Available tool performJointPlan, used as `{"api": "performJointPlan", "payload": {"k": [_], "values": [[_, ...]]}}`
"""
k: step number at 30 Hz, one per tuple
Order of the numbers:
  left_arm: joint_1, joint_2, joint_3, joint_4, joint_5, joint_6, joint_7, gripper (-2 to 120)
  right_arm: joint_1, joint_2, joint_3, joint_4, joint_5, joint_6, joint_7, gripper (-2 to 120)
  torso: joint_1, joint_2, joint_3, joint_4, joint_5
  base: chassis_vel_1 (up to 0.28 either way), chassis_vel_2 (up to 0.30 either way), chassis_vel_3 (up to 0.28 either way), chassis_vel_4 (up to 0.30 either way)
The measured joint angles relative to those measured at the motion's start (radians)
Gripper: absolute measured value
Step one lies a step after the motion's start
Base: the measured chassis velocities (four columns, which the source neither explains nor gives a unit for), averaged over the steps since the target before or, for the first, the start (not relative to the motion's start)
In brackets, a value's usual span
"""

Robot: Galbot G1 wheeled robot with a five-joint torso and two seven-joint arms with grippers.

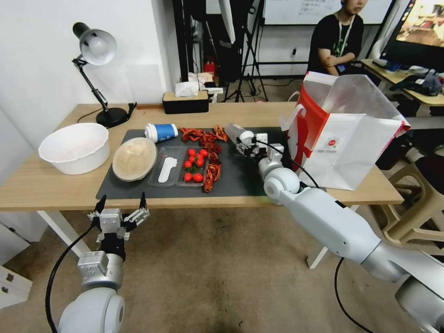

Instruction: Pick up the trash from the table and place it into the takeout bag.

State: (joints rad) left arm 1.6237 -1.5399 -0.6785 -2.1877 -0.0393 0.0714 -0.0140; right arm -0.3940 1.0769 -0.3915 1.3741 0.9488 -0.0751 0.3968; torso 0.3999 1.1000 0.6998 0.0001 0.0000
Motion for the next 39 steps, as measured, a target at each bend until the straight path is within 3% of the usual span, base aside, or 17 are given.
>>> {"api": "performJointPlan", "payload": {"k": [6,10,15,23,26,31,33,36,39], "values": [[0.000,-0.001,0.002,0.005,0.003,-0.001,0.001,100,-0.019,-0.016,0.016,0.056,0.003,-0.004,0.007,65,0.000,0.000,0.000,-0.0005,0.0003,0.000,0.000,0.000,0.000],[-0.002,-0.002,0.005,0.011,0.005,-0.002,0.001,100,-0.027,-0.049,0.048,0.203,0.025,0.022,-0.013,65,0.000,0.000,0.000,-0.0001,0.0000,0.000,0.000,0.000,0.000],[-0.002,-0.006,0.010,0.014,0.010,-0.002,0.001,100,-0.020,-0.075,0.066,0.301,0.035,0.030,-0.020,65,0.000,0.000,0.000,-0.0001,0.0000,0.000,0.000,0.000,0.000],[0.000,-0.008,0.012,0.015,0.015,-0.002,0.002,100,0.004,-0.121,0.197,0.479,0.055,-0.018,0.016,65,0.000,0.000,0.000,0.0001,0.0001,0.000,0.000,0.000,0.000],[0.003,-0.008,0.011,0.013,0.018,-0.002,0.002,100,-0.012,-0.169,0.318,0.571,0.057,-0.093,0.071,65,0.000,0.000,0.000,-0.0002,0.0003,0.000,0.000,0.000,0.000],[0.003,-0.012,0.015,0.012,0.024,-0.002,0.003,100,-0.043,-0.247,0.429,0.636,0.033,-0.228,0.214,65,0.000,0.000,0.000,-0.0003,0.0002,0.000,0.000,0.000,0.000],[0.003,-0.012,0.015,0.012,0.024,-0.002,0.003,100,-0.043,-0.247,0.429,0.636,0.033,-0.228,0.214,65,0.000,0.000,0.000,-0.0003,0.0002,0.000,0.000,0.000,0.000],[0.005,-0.018,0.026,0.017,0.034,-0.008,0.004,100,-0.135,-0.294,0.542,0.653,0.037,-0.378,0.422,65,0.000,0.000,0.000,-0.0002,0.0000,0.000,0.000,0.000,0.000],[0.007,-0.019,0.028,0.017,0.035,-0.010,0.004,100,-0.177,-0.296,0.572,0.643,0.037,-0.426,0.474,65,0.000,0.000,0.000,-0.0001,0.0005,0.000,0.000,0.000,0.000]]}}
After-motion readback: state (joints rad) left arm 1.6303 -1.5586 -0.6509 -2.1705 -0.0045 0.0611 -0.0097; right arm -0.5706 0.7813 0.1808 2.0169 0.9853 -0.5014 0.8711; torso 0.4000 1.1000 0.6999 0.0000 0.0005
